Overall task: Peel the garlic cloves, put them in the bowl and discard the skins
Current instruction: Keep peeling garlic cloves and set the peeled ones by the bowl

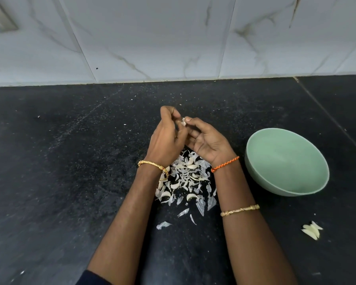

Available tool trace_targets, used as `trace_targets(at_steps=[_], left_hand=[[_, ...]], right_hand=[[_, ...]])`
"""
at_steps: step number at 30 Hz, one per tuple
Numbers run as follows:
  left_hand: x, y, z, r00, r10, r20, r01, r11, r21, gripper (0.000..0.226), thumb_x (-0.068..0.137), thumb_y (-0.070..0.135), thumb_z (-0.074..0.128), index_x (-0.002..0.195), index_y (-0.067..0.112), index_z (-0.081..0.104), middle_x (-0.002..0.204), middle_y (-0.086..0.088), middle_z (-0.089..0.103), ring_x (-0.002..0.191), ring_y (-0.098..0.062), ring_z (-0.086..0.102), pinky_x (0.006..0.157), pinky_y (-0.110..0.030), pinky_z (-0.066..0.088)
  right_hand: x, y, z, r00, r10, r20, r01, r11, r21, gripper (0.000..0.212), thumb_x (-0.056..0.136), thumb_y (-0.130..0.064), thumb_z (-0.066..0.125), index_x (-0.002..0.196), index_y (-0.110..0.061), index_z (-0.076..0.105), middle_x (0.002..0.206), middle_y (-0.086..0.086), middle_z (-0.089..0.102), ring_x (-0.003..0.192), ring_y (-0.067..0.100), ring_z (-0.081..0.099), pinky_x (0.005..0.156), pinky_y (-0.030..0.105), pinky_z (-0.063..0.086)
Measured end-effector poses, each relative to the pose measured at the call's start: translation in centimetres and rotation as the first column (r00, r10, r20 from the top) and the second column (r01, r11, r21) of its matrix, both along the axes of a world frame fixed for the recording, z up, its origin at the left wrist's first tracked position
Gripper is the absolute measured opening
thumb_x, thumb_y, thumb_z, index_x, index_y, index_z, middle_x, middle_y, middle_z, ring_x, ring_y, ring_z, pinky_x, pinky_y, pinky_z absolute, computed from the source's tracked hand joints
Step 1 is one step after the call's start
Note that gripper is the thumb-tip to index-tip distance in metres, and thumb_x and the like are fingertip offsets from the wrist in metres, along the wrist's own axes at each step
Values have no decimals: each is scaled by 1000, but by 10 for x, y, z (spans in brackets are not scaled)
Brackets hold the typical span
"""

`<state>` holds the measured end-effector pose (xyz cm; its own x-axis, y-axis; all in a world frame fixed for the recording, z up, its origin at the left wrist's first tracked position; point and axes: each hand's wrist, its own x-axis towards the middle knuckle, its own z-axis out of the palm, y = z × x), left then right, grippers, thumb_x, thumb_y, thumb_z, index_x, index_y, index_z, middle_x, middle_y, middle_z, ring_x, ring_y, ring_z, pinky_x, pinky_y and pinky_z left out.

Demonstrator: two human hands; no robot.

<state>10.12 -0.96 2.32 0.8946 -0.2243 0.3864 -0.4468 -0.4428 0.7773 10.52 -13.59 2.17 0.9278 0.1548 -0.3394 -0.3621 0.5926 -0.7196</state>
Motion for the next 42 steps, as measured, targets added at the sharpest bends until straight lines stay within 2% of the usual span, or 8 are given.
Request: trace_targets(at_steps=[4, 10, 18, 22, 29, 32, 37, 42], left_hand=[[-5, 2, 1, 1000, 21, -18, -20, 1000, 17, 21, 93, 7, 47, 99, 18, 30, 85, -3, 49, 49, -4, 40, 47, -18, 32], [-29, 2, 10, 995, -4, -99, -7, 994, -105, 14, 94, 1, 45, 98, 11, 37, 78, 7, 43, 47, 1, 40, 46, -10, 31], [-45, 11, 8, 958, 89, -273, -154, 962, -225, 26, 96, 4, 39, 85, 14, 59, 66, 7, 47, 42, 0, 37, 43, -13, 29], [-46, 17, 6, 946, 119, -301, -197, 950, -243, 26, 95, 8, 48, 85, 23, 65, 88, 1, 66, 63, -5, 54, 57, -18, 44], [-46, 21, 13, 941, 72, -330, -184, 929, -322, 6, 86, 15, 69, 85, 18, 73, 85, 4, 72, 82, -9, 68, 76, -19, 54], [-42, 22, 16, 919, 49, -392, -169, 946, -278, 14, 92, 11, 61, 84, 17, 71, 82, 4, 70, 68, 3, 60, 65, -12, 48], [-35, 27, 18, 873, 106, -477, -243, 941, -236, 28, 92, 12, 52, 71, 23, 68, 72, 2, 64, 60, -8, 49, 54, -23, 39], [-40, 27, 18, 884, 3, -468, -149, 950, -275, 9, 88, 18, 66, 81, 16, 72, 65, 6, 61, 50, 5, 48, 52, -12, 40]], right_hand=[[-3, 3, 9, 999, -25, -45, 25, 1000, 12, 10, 90, -8, 61, 80, -10, 65, 78, 6, 69, 74, 13, 67, 77, 27, 56], [-17, -2, 24, 992, -87, -94, 93, 994, 61, 10, 91, -4, 58, 82, -6, 61, 72, 9, 70, 68, 16, 71, 62, 27, 60], [-43, -8, 29, 1000, -28, -3, 28, 994, 109, 13, 93, -2, 52, 95, -8, 63, 82, 5, 71, 77, 15, 70, 79, 33, 58], [-56, -7, 23, 1000, 8, 29, -11, 991, 130, 18, 83, -3, 57, 100, -8, 63, 86, 5, 71, 78, 14, 70, 78, 31, 58], [-63, -3, 11, 998, 35, 45, -40, 992, 120, 20, 77, -2, 59, 93, -10, 69, 87, 6, 70, 80, 13, 68, 76, 29, 59], [-59, 0, 8, 999, 24, 39, -28, 994, 102, 22, 76, -1, 59, 94, -8, 69, 87, 7, 70, 79, 13, 67, 76, 28, 59], [-55, -2, 7, 998, 36, 55, -36, 999, 8, 21, 85, 3, 55, 100, -5, 67, 86, 5, 71, 79, 12, 67, 73, 26, 58], [-56, -7, 9, 994, 17, 106, -6, 995, -104, 21, 85, 10, 55, 100, 0, 66, 84, 8, 73, 80, 12, 70, 73, 20, 57]])
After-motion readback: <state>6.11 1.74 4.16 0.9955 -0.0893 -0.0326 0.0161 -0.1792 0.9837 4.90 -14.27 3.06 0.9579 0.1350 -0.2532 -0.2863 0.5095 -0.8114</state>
